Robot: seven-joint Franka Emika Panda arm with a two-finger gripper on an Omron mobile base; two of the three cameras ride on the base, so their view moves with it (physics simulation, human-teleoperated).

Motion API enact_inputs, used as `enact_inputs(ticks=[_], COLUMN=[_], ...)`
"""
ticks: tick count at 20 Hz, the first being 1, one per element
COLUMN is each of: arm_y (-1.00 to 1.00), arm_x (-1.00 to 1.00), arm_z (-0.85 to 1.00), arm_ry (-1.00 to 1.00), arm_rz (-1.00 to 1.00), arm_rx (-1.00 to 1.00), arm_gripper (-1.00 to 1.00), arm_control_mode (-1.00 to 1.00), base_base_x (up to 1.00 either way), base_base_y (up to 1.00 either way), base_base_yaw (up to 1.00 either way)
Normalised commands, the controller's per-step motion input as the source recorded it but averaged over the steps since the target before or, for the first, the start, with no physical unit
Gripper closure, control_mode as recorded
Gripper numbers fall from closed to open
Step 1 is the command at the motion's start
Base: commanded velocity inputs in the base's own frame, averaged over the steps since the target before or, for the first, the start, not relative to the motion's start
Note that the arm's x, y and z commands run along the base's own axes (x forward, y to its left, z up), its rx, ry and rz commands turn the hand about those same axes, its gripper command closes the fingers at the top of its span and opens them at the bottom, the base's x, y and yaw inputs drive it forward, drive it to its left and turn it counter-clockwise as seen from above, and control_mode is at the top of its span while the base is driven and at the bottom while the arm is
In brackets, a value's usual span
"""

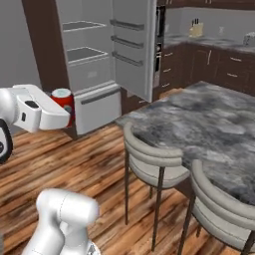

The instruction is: Open the fridge, grab two sodas, and place both sodas inside the bowl with ice on the dining counter.

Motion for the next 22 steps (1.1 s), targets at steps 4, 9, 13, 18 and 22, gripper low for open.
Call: enact_inputs(ticks=[4, 9, 13, 18, 22], arm_y=[0.0, 0.0, 0.0, 0.0, 0.0], arm_x=[0.0, 0.0, 0.0, 0.0, 0.0], arm_z=[0.0, 0.0, 0.0, 0.0, 0.0], arm_ry=[0.0, 0.0, 0.0, 0.0, 0.0], arm_rz=[0.0, 0.0, 0.0, 0.0, 0.0], arm_rx=[0.0, 0.0, 0.0, 0.0, 0.0], arm_gripper=[1.0, 1.0, 1.0, 1.0, 1.0], arm_control_mode=[1.0, 1.0, 1.0, 1.0, 1.0], base_base_x=[-0.81, -0.69, -0.41, -0.17, 0.04], base_base_y=[-0.78, -0.83, -0.98, -0.89, -0.79], base_base_yaw=[-0.21, -0.21, -0.22, -0.26, -0.33])
